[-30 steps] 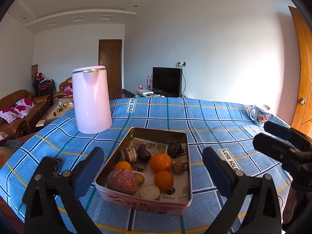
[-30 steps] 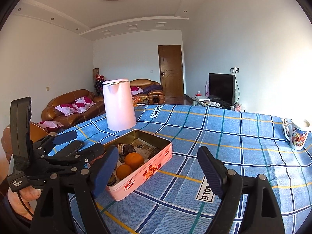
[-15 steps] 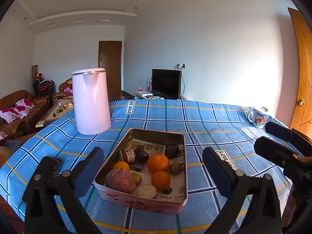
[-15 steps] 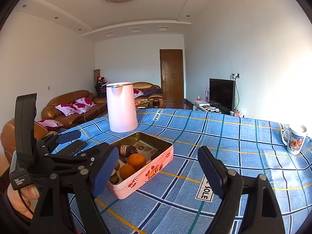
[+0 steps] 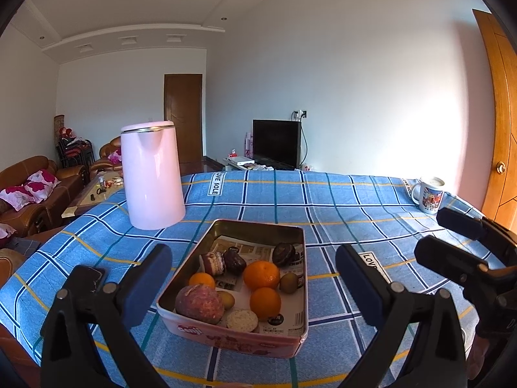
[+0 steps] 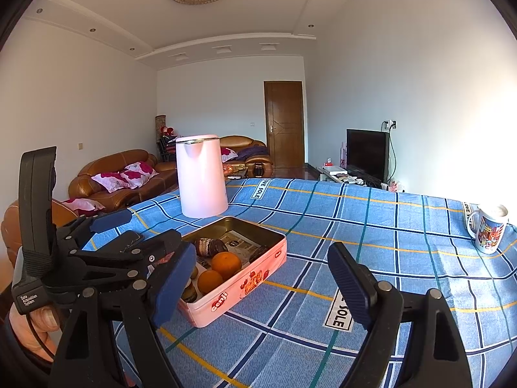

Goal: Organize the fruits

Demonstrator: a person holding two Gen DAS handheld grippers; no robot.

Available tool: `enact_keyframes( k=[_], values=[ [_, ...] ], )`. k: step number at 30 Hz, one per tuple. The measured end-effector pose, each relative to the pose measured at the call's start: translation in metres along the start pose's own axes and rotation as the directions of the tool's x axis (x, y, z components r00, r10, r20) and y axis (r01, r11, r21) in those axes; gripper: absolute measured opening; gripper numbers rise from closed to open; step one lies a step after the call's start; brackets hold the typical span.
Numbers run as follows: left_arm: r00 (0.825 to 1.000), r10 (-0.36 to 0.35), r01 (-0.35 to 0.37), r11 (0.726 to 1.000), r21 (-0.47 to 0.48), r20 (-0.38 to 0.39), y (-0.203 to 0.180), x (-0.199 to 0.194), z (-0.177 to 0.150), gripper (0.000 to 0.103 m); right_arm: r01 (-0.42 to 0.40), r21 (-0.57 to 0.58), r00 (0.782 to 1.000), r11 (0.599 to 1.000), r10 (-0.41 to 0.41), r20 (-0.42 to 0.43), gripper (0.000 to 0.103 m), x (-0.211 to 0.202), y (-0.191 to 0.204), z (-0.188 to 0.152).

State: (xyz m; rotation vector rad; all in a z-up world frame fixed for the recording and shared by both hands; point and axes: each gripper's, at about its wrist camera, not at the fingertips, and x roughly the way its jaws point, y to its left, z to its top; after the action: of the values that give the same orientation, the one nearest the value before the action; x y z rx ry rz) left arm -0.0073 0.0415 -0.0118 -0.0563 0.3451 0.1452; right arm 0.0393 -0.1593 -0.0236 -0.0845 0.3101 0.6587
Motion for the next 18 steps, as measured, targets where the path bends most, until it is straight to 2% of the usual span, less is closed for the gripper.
enact_keyframes(
  k=[18],
  values=[
    [1.0, -0.015, 0.015, 1.0, -0.009, -0.015, 0.001, 0.0048, -0.003, 0.103, 0.009, 0.002, 1.0, 1.0, -0.009, -0.022, 0.085, 0.0017, -0.0051, -0.0044]
  ],
)
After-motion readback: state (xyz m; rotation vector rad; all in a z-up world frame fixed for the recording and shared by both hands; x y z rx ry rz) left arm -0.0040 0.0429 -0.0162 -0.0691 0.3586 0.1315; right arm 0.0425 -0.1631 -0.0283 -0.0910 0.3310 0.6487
